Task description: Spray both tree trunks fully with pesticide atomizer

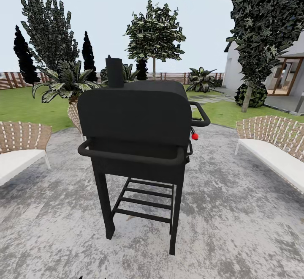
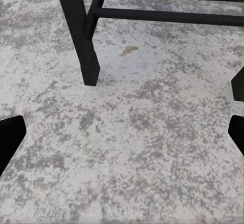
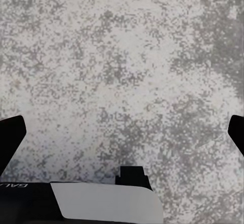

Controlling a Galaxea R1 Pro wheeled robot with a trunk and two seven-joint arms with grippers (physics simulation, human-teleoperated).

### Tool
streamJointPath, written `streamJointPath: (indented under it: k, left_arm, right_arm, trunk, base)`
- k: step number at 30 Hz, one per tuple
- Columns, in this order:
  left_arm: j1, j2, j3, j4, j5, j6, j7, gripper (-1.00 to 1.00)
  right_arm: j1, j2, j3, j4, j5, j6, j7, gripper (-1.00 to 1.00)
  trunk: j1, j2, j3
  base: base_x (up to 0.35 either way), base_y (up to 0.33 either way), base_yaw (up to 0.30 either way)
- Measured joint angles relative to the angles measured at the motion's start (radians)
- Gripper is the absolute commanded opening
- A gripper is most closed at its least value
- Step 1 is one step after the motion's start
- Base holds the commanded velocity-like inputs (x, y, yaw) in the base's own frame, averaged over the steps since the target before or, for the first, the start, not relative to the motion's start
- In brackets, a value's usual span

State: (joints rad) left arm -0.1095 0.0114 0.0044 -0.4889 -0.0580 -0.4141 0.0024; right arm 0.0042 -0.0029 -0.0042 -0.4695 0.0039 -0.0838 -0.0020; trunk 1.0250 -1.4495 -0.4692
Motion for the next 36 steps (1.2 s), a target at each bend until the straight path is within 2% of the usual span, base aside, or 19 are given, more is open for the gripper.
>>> streamJointPath:
  k: [36]
  left_arm:
    - [0.001, 0.001, 0.002, 0.004, 0.002, 0.0, 0.0, 1.0]
  right_arm:
    - [0.0, 0.004, -0.003, 0.0, -0.007, -0.001, -0.002, 1.0]
  trunk:
    - [0.0, 0.0, 0.0]
  base:
    - [0.0, 0.0, -0.001]
